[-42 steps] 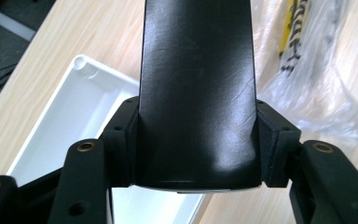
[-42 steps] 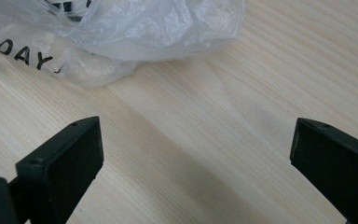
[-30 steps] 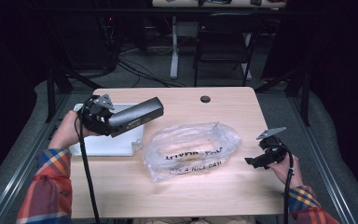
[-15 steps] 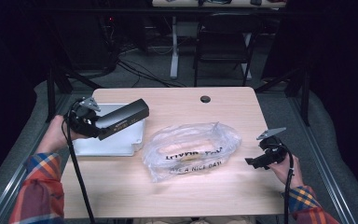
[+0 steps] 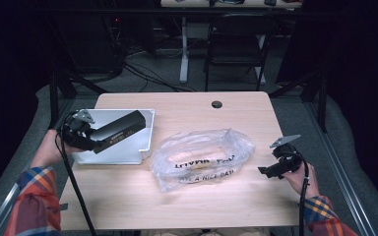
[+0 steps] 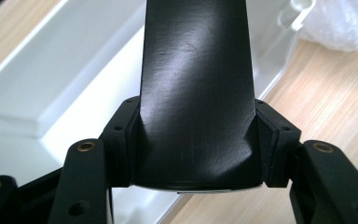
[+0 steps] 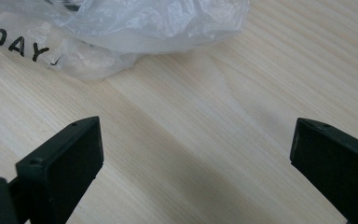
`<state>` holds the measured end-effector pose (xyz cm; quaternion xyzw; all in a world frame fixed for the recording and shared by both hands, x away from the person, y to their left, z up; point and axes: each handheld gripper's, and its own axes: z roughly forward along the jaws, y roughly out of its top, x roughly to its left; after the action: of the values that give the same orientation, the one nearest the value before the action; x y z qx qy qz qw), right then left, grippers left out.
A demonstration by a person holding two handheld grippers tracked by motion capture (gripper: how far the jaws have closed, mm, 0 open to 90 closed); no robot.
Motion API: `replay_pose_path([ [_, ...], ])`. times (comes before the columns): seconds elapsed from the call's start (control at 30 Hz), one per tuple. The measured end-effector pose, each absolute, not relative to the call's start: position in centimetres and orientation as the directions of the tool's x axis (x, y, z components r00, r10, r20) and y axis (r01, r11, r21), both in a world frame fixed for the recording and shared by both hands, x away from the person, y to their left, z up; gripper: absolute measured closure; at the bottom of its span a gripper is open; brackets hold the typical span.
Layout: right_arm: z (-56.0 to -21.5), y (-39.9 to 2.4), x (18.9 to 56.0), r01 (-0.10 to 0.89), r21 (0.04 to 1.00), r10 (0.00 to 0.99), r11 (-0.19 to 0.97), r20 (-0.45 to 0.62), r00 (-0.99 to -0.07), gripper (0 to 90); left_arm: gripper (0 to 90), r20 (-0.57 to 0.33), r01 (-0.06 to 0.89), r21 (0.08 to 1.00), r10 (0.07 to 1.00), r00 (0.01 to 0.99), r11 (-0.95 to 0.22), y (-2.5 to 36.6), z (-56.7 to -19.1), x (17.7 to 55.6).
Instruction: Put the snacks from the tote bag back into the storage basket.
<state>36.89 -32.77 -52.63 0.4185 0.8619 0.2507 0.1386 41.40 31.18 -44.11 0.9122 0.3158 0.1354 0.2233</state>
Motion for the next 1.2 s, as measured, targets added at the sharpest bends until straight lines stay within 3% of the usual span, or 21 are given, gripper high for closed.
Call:
replay_pose_path([
  [0.47, -52.7, -32.8, 36.9, 0.653, 0.545, 0.792, 0.526, -0.033, -0.610, 2.0, 43.2, 0.075, 0.547, 0.440, 0.636, 0.768, -0.712, 31.7, -49.0, 43.3],
  [1.03, -52.9, -32.4, 36.9, 0.650, 0.530, 0.781, 0.545, -0.039, -0.623, 2.0, 42.7, 0.095, 0.522, 0.419, 0.607, 0.789, -0.743, 31.6, -50.5, 44.4],
  [1.2, -53.0, -32.5, 36.9, 0.650, 0.535, 0.785, 0.540, -0.042, -0.618, 2.1, 41.8, 0.086, 0.586, 0.322, 0.639, 0.764, -0.743, 31.3, -51.4, 44.9],
])
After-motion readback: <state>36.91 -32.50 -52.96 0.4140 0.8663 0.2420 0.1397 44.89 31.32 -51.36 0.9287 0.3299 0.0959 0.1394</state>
